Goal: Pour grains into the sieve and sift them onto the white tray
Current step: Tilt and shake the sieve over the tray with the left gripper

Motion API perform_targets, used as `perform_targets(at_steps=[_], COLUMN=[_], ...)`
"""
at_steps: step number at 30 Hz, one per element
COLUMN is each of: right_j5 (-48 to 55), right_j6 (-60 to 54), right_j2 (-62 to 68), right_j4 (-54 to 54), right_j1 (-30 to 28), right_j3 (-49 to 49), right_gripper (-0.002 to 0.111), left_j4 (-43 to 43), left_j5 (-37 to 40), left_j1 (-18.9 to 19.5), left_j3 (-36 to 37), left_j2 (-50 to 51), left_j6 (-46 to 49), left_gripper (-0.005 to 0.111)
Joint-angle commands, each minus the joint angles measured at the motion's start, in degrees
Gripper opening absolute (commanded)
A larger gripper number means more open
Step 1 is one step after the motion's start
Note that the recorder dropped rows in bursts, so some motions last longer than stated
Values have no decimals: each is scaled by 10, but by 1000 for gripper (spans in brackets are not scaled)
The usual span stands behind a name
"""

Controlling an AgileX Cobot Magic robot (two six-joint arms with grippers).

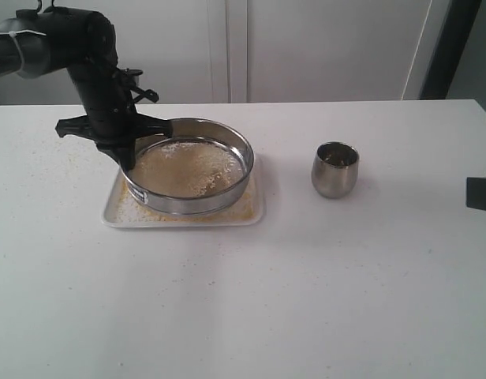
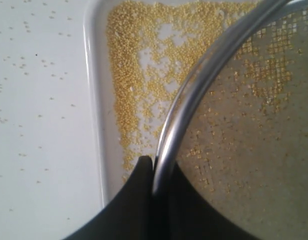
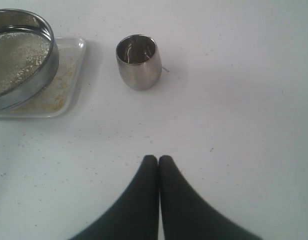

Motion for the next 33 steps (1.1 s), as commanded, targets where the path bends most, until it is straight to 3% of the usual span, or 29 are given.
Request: perform_targets(at_steps=[1,33], right_j5=[-5,-5], right_j6=[-3,-3], right_j2=[-3,-3], right_j4=[-7,-7], right_j1=[-3,-3], right_j3=[2,2], right_gripper=[0,0], left_j4=[-13,-27], left_j5=[27,110], left_j1=[1,1], left_j3=[-4,-4], left_j2=[-20,-90], left_j6=[-3,31], left_gripper=[0,0])
